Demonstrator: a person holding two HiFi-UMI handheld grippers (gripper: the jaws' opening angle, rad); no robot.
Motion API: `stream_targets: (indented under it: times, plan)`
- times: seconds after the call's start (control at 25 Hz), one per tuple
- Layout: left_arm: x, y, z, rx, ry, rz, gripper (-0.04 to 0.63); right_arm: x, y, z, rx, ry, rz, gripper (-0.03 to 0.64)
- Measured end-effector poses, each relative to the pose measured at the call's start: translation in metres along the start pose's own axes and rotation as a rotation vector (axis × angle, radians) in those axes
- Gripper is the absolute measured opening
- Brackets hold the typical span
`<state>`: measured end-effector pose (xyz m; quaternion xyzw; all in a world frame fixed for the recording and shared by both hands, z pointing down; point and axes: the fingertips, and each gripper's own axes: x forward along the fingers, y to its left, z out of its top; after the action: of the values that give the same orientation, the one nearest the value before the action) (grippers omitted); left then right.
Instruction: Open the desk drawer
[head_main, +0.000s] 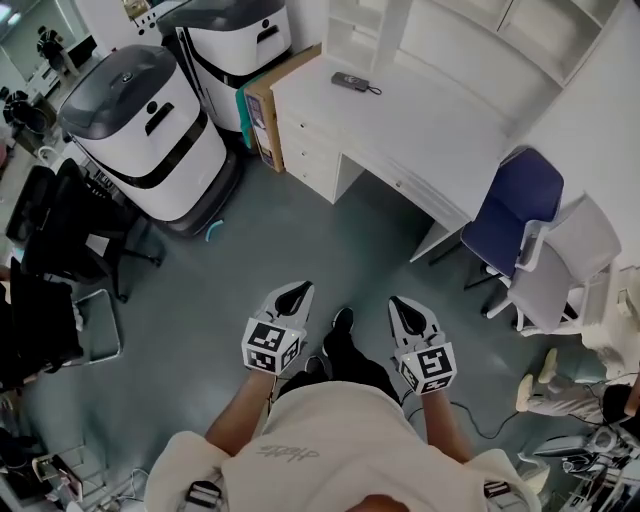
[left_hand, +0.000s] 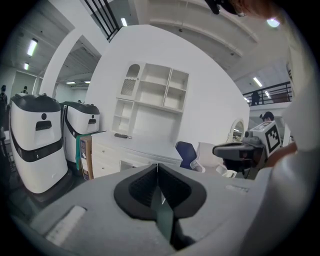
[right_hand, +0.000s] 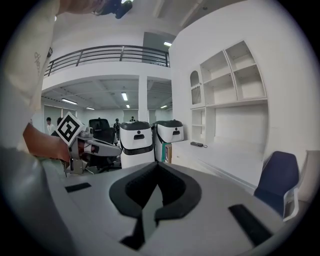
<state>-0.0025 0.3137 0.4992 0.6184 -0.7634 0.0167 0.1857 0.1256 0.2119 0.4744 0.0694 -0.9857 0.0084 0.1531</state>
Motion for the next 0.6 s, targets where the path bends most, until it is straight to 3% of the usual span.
stream_targets:
  times: [0.16, 0.4, 0.6]
  plan:
    - [0.045, 0.009, 0.048, 0.002, -0.056, -0.033, 0.017, 0.035, -0.045, 0.011, -0.018, -0.001, 0.013, -0.003]
    - [0.088, 0.014, 0.136, 0.122, -0.128, 0.0, 0.017, 0.08, -0.113, 0.032, 0.018, -0.067, 0.047, -0.003]
    - [0.107, 0.018, 0.149, 0.145, -0.113, 0.045, 0.017, 0.103, -0.142, 0.049, 0.005, -0.126, 0.065, -0.003]
